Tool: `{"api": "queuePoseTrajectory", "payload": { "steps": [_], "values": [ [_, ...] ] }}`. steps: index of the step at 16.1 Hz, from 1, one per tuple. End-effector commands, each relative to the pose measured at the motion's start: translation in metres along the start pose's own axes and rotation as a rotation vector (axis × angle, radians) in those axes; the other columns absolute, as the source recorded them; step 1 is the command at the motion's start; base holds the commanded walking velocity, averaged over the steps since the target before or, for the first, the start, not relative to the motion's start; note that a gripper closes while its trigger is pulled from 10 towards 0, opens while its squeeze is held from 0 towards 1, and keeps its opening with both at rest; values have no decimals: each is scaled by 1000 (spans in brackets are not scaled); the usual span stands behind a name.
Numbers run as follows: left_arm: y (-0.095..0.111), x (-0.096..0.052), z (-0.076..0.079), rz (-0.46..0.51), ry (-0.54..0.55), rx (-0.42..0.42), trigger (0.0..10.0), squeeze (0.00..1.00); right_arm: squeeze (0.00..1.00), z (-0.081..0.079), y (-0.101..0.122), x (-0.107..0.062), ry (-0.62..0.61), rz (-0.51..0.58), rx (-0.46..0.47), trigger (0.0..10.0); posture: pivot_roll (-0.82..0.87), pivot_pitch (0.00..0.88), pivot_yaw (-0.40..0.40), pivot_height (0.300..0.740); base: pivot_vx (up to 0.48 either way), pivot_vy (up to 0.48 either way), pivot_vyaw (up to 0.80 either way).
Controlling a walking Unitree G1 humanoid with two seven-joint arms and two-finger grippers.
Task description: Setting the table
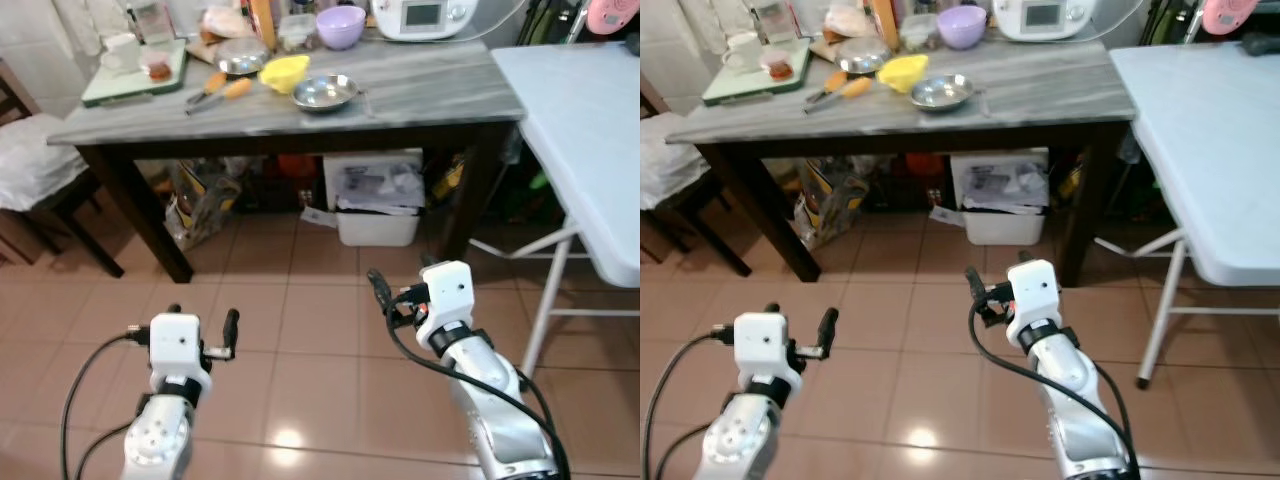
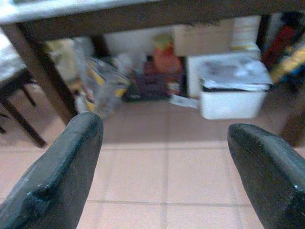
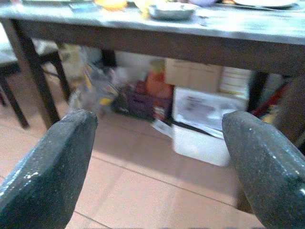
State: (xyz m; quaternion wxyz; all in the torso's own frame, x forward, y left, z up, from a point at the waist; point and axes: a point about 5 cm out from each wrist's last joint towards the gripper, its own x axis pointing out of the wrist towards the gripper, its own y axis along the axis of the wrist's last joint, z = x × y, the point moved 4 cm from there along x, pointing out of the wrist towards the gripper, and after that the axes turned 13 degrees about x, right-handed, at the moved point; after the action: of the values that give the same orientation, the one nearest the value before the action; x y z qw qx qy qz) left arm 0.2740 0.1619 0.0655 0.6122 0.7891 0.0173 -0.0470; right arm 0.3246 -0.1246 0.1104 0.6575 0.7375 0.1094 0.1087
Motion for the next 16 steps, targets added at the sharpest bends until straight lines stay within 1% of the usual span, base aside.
{"api": "queuePoseTrajectory", "payload": {
  "steps": [1, 5, 7, 10, 13, 16],
  "values": [
    [-1, -1, -5, -5, 7, 11, 10000, 0, 0, -3, 1, 2, 7, 0, 4, 10000, -120, 111, 114, 740, 0, -409, 0],
    [1, 0, 2, 2, -18, -2, 10000, 0, 0, -3, -2, 3, -5, -10, 17, 10000, -121, 135, 103, 740, 0, -404, 0],
    [-2, -4, 10, -10, -28, -15, 10000, 0, 0, -3, -10, 0, -13, -43, 39, 10000, -119, 160, 81, 740, 0, -384, 0],
    [-5, -8, 13, -22, -17, -30, 10000, 0, 0, -3, -13, -4, 3, -72, 28, 10000, -124, 176, 53, 740, 0, -380, 0],
    [-6, -9, 16, -27, 4, -50, 10000, 0, 0, -1, -12, -3, 23, -89, 9, 10000, -131, 180, 20, 740, 0, -377, 0],
    [-7, -9, 18, -29, 14, -59, 10000, 0, 0, 0, -10, -3, 35, -95, -3, 10000, -142, 179, 3, 740, 0, -345, 0]
  ]
}}
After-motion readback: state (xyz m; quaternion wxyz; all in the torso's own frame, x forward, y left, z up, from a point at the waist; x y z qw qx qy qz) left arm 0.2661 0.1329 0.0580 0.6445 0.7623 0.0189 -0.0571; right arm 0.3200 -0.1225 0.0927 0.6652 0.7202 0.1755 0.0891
